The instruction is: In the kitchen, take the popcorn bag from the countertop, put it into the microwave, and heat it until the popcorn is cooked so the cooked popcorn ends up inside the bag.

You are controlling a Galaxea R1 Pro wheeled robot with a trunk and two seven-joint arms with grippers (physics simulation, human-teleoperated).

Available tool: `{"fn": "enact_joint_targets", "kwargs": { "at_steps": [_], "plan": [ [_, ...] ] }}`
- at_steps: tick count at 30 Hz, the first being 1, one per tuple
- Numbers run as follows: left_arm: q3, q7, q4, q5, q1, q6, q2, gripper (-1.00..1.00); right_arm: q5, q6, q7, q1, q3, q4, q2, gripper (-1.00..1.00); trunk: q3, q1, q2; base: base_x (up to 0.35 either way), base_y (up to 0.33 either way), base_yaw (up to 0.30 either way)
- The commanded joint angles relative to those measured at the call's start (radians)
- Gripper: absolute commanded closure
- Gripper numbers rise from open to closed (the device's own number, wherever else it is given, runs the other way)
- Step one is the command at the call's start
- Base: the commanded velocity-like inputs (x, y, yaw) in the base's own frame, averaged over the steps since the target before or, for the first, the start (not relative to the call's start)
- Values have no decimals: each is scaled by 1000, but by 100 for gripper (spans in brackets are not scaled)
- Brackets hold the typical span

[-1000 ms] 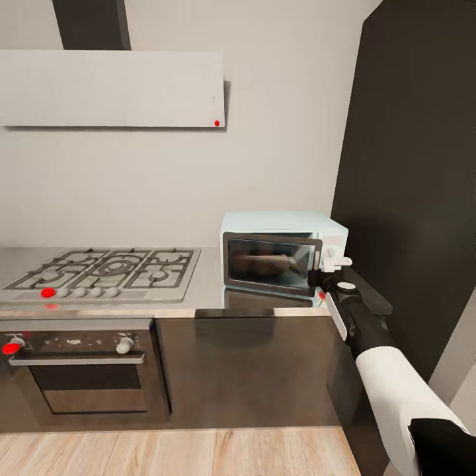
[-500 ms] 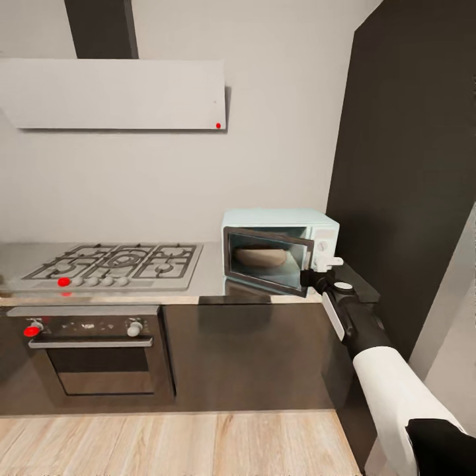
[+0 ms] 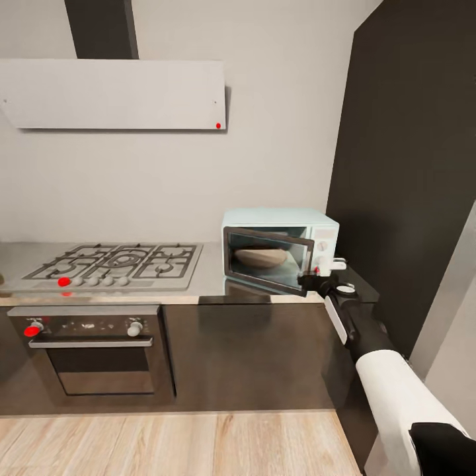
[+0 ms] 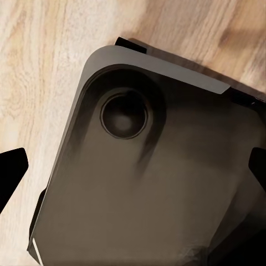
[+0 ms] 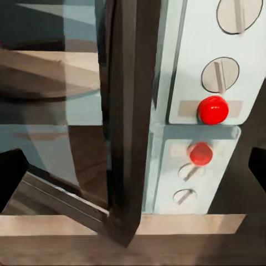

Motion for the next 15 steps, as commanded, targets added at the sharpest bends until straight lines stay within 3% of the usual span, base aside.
{"fn": "enact_joint_targets", "kwargs": {
  "at_steps": [1, 3, 5, 8, 10, 11, 12, 15],
  "plan": [
    [8, 0, -1, -1, 0, -1, 0, -100, 4, 5, 5, 29, 0, -1, -1, -100, -1, 0, -1, 0, 0, 0],
    [8, 0, -1, -1, 0, -1, 0, -100, 5, 3, 6, 88, -1, 0, -4, -100, -1, 0, -1, 0, 0, 0],
    [8, 0, -1, -1, 0, -1, 0, -100, 3, 0, 5, 114, -2, 3, -31, -100, -1, 0, -1, 0, 0, 0],
    [8, 0, -1, -1, 0, -1, 0, -100, 3, -2, 3, 126, -3, 4, -116, -100, -1, 0, -1, 0, 0, 0],
    [8, 0, -1, -1, 0, -1, 0, -100, 1, -3, -1, 127, -29, -5, -147, -100, -1, 0, -1, 0, 0, 0],
    [8, 0, -1, -1, 0, -1, 0, -100, 0, -2, 0, 127, -45, -11, -154, -100, -1, 0, -1, 0, 0, 0],
    [8, 0, -2, -1, 0, -1, 0, -100, 0, 12, 3, 128, -115, -99, -166, -100, -1, 0, -1, 0, 0, 0],
    [6, -3, -2, -1, 0, -1, 1, -100, 6, 22, 3, 128, -123, -163, -160, -100, -1, 0, -1, 163, 0, 0]
  ]
}}
